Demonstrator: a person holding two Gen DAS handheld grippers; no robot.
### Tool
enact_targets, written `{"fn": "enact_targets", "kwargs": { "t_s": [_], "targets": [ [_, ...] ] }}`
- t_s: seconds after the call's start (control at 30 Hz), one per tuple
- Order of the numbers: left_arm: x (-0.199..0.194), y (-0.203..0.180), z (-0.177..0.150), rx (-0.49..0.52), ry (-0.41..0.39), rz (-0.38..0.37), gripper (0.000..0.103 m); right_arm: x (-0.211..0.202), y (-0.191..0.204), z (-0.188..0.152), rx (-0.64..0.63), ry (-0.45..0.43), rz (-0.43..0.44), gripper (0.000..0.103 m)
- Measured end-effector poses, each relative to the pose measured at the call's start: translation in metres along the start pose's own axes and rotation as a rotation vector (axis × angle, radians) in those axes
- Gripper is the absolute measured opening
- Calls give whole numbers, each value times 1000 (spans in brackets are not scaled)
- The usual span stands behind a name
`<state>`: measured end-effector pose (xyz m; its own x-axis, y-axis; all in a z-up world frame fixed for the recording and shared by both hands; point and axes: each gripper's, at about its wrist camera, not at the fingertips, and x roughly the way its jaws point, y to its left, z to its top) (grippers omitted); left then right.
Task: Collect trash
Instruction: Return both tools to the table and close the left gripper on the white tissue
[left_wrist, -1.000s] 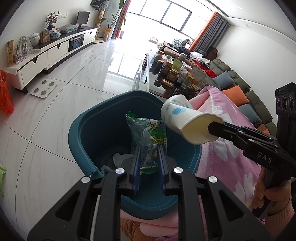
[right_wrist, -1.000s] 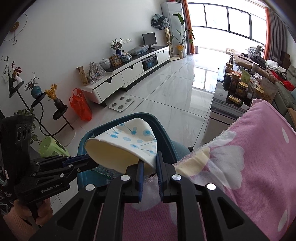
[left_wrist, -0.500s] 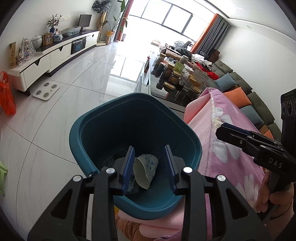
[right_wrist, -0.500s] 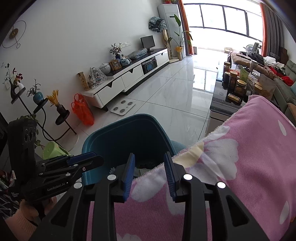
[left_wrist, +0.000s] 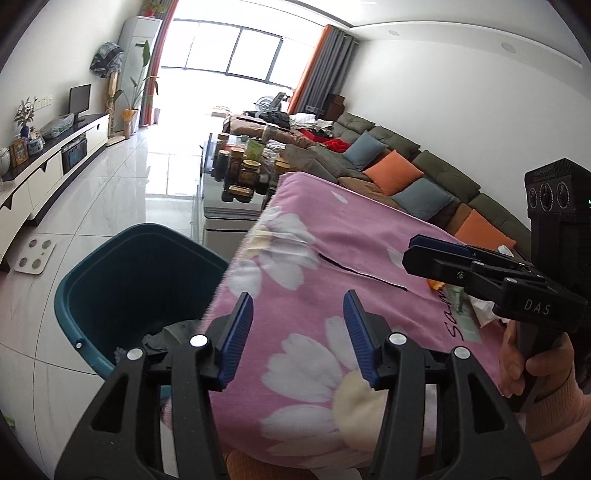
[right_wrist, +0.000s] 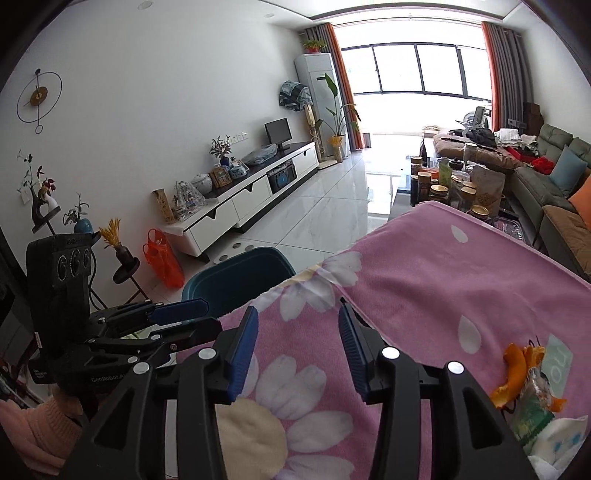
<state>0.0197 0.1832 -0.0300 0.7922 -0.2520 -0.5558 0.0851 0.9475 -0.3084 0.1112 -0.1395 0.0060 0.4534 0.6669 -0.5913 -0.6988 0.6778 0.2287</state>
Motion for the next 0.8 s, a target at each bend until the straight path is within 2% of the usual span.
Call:
{"fn": "enact_targets", "kwargs": {
  "t_s": [0.1,0.3,0.6,0.8],
  "targets": [
    [10,-28,-4,33,28,-75,51,-30,-17,-15,40,-30,-52,43],
    [33,-75,-15,92,93,-177,51,-82,-51,-45,124,-79,-162,43],
    [52,-132,-25,164,145,-303,51,-146,-100,-81,238,-153,-319,44],
    [64,-165,-31,201,179,-363,55,-168,-127,-103,317,-174,-394,44]
  ]
}}
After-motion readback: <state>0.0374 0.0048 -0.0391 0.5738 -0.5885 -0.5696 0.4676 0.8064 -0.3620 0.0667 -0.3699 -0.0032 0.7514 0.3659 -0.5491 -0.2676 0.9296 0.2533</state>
